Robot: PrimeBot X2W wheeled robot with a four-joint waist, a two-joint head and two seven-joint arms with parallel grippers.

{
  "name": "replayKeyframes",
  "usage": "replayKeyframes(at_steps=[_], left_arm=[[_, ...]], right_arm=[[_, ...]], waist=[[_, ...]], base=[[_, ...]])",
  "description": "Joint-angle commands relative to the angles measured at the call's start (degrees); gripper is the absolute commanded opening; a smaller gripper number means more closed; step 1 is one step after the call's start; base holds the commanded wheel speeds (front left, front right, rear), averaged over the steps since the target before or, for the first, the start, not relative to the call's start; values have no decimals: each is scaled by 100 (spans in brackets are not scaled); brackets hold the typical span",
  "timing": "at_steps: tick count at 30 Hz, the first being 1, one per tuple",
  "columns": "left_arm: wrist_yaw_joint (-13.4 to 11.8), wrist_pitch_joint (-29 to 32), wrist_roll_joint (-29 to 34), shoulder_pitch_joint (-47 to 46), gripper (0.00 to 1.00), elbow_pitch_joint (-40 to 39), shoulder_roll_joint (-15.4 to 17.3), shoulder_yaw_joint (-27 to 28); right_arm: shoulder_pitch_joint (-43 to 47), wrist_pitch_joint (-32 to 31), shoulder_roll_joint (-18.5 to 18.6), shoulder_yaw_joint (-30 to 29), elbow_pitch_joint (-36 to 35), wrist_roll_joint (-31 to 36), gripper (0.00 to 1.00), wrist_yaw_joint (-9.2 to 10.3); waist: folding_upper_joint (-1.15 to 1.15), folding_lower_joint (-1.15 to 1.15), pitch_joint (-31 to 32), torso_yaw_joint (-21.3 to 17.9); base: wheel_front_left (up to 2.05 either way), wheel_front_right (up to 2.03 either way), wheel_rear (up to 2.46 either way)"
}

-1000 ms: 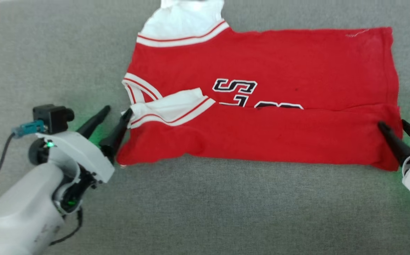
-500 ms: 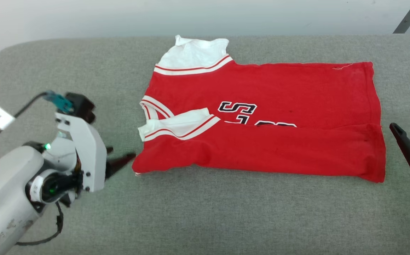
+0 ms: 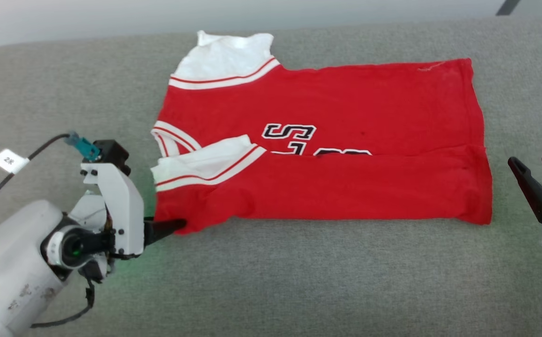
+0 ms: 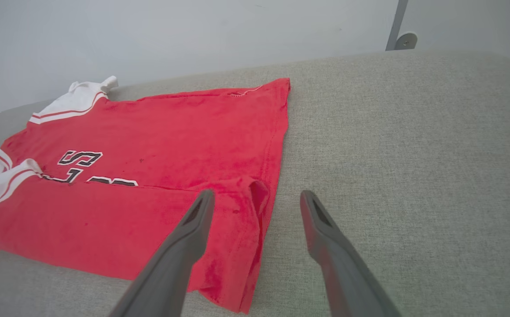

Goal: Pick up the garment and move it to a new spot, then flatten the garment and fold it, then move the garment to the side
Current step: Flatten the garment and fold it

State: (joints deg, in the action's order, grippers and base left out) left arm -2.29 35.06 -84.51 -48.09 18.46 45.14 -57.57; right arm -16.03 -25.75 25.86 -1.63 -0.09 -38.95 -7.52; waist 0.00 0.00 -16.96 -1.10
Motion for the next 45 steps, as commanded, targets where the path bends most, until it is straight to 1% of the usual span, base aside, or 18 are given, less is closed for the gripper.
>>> replayKeyframes(at_steps=[1, 3, 4, 5, 6, 9, 13, 16, 20, 22, 25, 30, 31, 32, 33, 36, 40, 45], left_arm=[[78, 56, -29, 113, 100, 208, -103, -57], [140, 101, -72, 152, 100, 478, -213, -102], [193, 115, -97, 165, 94, 589, -256, -111], [243, 144, -178, 198, 51, 687, -306, -101], [331, 186, -253, 238, 0, 726, -374, -95], [520, 193, -407, 279, 0, 810, -498, -24], [630, 199, -362, 285, 0, 854, -495, -57], [675, 188, -305, 235, 0, 816, -486, -72], [723, 144, -242, 122, 0, 740, -517, -46], [744, 122, -201, 63, 0, 695, -546, -47], [759, 95, -132, -26, 0, 646, -612, -42], [793, 43, -77, -109, 0, 636, -696, -32], [800, 30, -74, -108, 0, 638, -694, -32], [810, 7, -75, -103, 0, 632, -694, -28], [824, -18, -77, -97, 0, 626, -689, -16], [848, -79, -46, -60, 0, 582, -601, 13], [910, -221, -61, 150, 0, 388, -409, 39], [936, -457, -122, 522, 0, -145, 68, 111]], right_arm=[[-81, -7, -24, -26, -28, 15, 100, 6], [-89, -16, -32, -29, -38, 28, 100, 6], [-94, -31, -30, -28, -37, 36, 100, 6], [-88, -53, -18, -20, -39, 44, 100, 6], [-74, -101, 2, 1, -49, 39, 100, 6], [23, -461, 117, 186, -120, -98, 100, 6], [107, -1337, 551, 619, -421, -337, 100, 6], [-60, -1906, 940, 894, -633, -270, 100, 6], [-337, -2692, 1214, 1234, -666, -140, 100, 6], [-510, -2961, 1230, 1393, -569, -89, 100, 6], [-758, -3118, 1099, 1516, -184, 26, 100, 6], [-995, -3056, 1025, 2039, 409, 315, 100, 6], [-1011, -3027, 941, 2119, 499, 256, 75, 6], [-1018, -3009, 855, 2175, 571, 151, 29, 6], [-1040, -2963, 790, 2218, 616, 85, 0, 1], [-1128, -2764, 959, 2416, 666, 223, 0, 3], [-1105, -2594, 1006, 2413, 749, 20, 0, 3], [-916, -2468, 1291, 2388, 614, -225, 0, 3]], waist=[[0, 0, -140, -147], [0, 0, -173, -196], [0, 0, -188, -219], [0, 0, -199, -235], [0, 0, -205, -245], [0, 0, -213, -259], [0, 0, -216, -224], [0, 0, -256, -174], [0, 0, -356, -96], [0, 0, -420, -57], [0, 0, -515, 13], [0, 0, -623, 100], [0, 0, -633, 107], [0, 0, -641, 113], [0, 0, -646, 123], [0, 0, -637, 140], [0, 0, -503, 123], [0, 0, -289, 122]], base=[[0, 0, 0], [0, 0, 0], [0, 0, 0], [0, 0, 0], [0, 0, 0], [0, 0, 0], [0, 0, 0], [0, 0, 0], [0, 0, 0], [0, 0, 0], [0, 0, 0], [0, 0, 0], [0, 0, 0], [0, 0, 0], [0, 0, 0], [0, 0, 0], [0, 0, 0], [0, 0, 0]])
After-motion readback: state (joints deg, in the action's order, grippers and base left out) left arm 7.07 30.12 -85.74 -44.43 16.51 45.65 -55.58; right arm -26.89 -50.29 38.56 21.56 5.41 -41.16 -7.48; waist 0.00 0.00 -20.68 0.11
